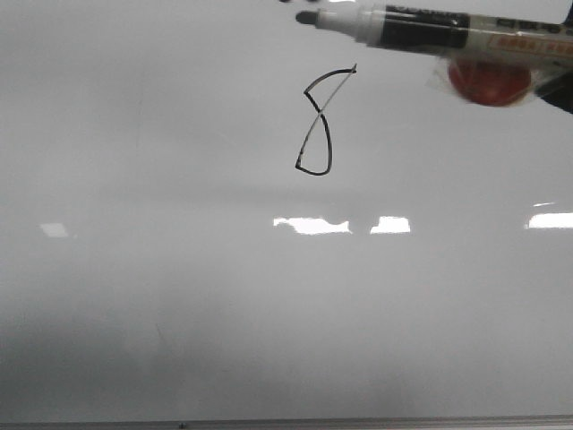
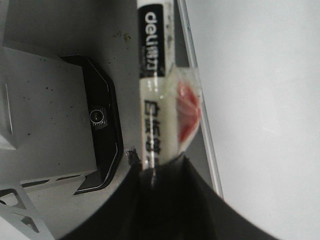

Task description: Write number 8 on whiteboard

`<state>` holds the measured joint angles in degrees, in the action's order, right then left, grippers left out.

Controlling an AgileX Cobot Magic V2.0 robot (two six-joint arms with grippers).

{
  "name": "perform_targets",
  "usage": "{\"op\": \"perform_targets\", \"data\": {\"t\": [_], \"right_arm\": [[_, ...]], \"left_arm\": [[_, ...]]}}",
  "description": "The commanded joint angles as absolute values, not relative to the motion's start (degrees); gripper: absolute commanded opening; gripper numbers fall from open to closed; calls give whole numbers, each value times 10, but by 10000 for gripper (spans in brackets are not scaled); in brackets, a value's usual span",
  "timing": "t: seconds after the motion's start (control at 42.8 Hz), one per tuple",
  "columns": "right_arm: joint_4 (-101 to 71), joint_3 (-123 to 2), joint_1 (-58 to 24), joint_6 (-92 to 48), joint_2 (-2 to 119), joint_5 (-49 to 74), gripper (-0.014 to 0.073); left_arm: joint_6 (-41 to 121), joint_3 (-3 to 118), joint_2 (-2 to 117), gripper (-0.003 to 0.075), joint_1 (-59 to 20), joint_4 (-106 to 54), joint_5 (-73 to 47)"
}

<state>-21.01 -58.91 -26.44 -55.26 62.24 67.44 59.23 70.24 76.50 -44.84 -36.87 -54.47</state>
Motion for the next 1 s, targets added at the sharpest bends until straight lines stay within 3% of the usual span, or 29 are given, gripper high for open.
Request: {"op": "perform_targets", "data": {"t": [0.0, 0.257, 0.63, 0.887, 0.98], "right_arm": [[-226, -602, -266, -558, 611, 665, -58], [-227, -602, -266, -558, 611, 665, -58], [-227, -602, -266, -558, 611, 665, -58], [-227, -602, -266, -558, 611, 665, -56], [-226, -602, -266, -558, 611, 665, 0]], "left_arm": [[594, 742, 787, 491, -472, -391, -516], [594, 755, 834, 477, -486, -386, -514], [594, 755, 834, 131, -486, -394, -498], [594, 755, 834, -10, -486, -394, -496], [594, 755, 834, -20, -486, -392, -496]]}}
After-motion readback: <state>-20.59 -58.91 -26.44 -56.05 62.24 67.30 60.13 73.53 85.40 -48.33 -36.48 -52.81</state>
